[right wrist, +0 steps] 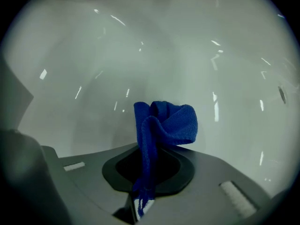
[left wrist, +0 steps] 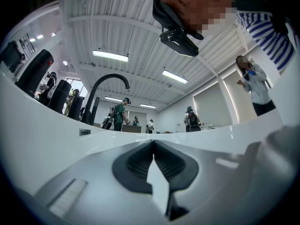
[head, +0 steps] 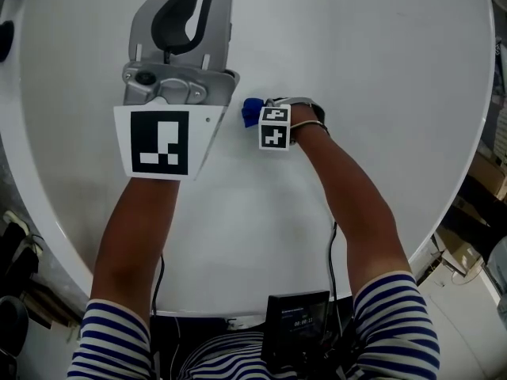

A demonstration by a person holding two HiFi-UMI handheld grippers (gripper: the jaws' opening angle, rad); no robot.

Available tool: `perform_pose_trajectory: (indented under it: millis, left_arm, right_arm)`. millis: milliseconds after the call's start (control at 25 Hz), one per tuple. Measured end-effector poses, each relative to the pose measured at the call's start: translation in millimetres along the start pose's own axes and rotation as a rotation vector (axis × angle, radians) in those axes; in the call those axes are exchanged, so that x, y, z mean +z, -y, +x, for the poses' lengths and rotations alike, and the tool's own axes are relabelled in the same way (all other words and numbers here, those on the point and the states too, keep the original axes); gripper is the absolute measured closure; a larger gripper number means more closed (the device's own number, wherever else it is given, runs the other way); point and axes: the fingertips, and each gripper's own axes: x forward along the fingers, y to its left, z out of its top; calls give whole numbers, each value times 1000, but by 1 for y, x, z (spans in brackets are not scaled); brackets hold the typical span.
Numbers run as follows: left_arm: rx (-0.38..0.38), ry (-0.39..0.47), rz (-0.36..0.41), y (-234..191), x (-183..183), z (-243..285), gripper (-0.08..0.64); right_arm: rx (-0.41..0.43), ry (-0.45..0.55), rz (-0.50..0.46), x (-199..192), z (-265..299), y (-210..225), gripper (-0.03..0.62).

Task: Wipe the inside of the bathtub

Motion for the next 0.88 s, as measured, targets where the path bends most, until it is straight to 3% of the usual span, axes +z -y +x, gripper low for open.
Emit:
perform_pose_trajectory:
  millis: [240,560,720,880]
  left_arm:
    - [0,-4,-2,3,1,-3,558]
    - [2,-6,-6,5,-8,2,558]
    - [3,0,-6,6,-5,3,558]
    - [3,-1,-3,8,-14,10,558]
  right_arm:
    - [109,-3,-30,9,10,-39,548]
    - [106,21,-22,6,8,-35,548]
    - [14,55,-14,4,-26,7,548]
    - [-141,66,-5,-16,-72,90,548]
